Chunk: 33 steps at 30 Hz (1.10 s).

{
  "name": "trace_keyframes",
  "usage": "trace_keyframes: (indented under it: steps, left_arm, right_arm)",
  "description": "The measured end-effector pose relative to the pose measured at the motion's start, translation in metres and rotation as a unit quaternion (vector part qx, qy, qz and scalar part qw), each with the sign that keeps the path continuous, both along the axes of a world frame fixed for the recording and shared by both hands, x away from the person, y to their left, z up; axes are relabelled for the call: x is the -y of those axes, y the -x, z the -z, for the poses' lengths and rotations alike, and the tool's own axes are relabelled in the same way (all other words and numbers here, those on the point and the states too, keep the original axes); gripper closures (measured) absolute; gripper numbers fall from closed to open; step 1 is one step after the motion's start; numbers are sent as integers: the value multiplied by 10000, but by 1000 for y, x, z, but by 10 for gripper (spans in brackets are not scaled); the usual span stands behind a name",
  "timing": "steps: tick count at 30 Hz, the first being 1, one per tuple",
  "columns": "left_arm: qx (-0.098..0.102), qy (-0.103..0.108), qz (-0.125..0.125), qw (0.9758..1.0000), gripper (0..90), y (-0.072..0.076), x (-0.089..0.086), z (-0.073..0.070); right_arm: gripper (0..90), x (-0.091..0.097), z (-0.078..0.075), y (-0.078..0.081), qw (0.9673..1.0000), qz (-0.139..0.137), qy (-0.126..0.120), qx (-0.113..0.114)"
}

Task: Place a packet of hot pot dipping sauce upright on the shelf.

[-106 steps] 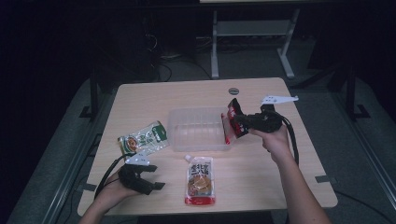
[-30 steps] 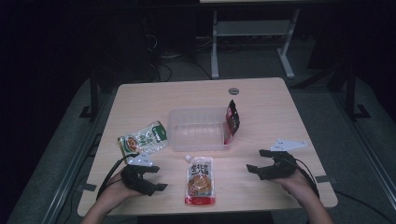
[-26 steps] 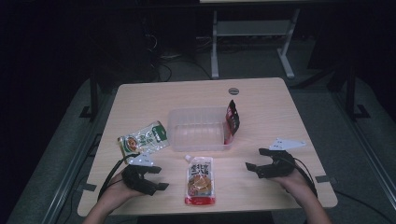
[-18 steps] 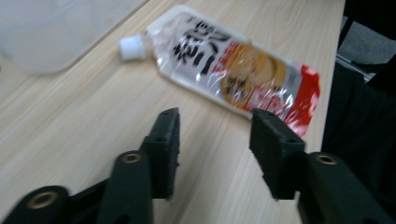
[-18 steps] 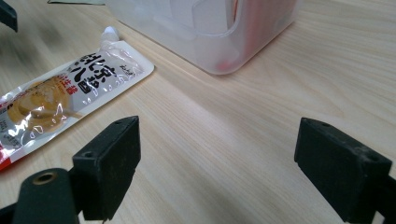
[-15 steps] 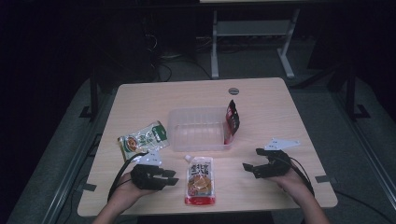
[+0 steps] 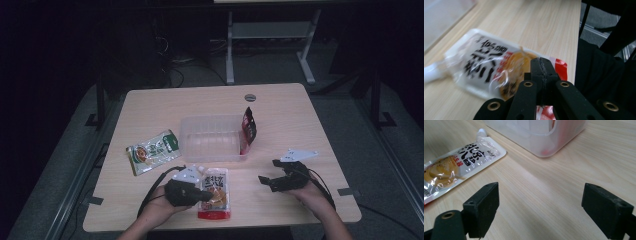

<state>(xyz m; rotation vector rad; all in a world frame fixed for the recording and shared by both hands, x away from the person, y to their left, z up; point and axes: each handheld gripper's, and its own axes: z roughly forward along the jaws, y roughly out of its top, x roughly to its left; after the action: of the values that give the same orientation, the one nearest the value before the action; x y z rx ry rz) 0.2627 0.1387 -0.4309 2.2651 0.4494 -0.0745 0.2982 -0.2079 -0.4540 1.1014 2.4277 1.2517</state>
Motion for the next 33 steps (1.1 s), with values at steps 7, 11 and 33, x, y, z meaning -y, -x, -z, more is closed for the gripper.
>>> trace_keyframes:
  steps: [7,11,33]
  left_arm:
    - [-58,-66,244,9997,896,2,32,10]
    - [-57,-293,359,9989,896,7,48,20]
    - [-265,-733,96,9969,897,2,2,19]
  right_arm:
    - [142,0,0,0,10000,-1,-2,2]
    - [142,1,0,0,10000,-8,22,21]
    - [143,1,1,0,10000,2,35,30]
